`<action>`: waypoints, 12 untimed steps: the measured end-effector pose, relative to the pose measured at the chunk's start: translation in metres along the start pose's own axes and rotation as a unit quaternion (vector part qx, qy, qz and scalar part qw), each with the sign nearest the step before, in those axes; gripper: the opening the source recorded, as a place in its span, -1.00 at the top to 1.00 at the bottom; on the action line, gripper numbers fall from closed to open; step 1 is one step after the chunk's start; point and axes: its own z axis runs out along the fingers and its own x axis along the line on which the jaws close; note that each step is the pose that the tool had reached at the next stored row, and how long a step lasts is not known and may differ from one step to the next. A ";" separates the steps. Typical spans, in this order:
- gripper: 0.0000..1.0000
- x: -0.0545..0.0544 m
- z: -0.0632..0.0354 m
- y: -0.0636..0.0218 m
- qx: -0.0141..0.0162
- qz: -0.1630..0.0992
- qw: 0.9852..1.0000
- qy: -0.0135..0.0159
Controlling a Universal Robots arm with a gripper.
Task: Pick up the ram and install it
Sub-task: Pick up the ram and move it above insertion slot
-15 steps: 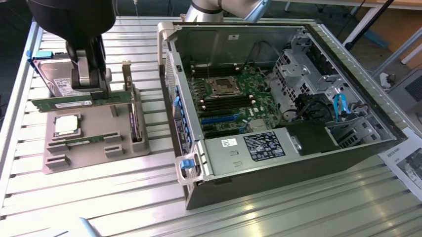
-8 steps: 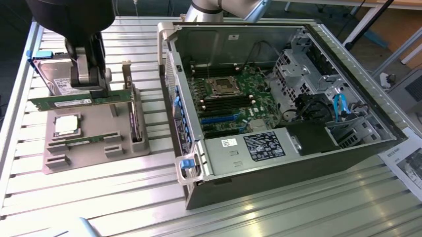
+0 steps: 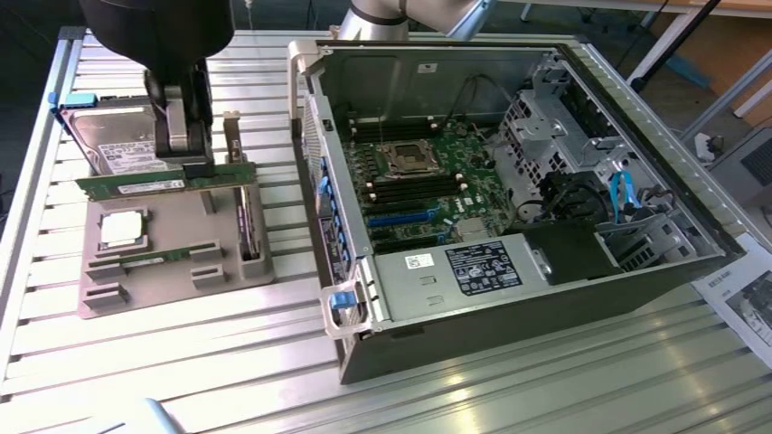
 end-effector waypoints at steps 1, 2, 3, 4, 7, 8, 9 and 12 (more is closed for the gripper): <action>0.76 0.000 0.0000 -0.0027 0.000 0.000 1.000 0.000; 0.76 0.000 -0.0001 -0.0051 0.000 0.000 1.000 0.000; 0.76 0.000 -0.0002 -0.0070 0.000 0.000 1.000 0.000; 0.76 0.000 -0.0002 -0.0088 0.000 0.000 1.000 0.000; 0.76 0.000 -0.0004 -0.0152 0.000 0.000 1.000 0.000; 0.76 0.000 -0.0004 -0.0171 -0.001 0.000 1.000 0.000; 0.76 0.000 -0.0005 -0.0190 -0.001 0.000 1.000 0.000; 0.76 0.000 -0.0007 -0.0266 -0.001 0.000 1.000 0.000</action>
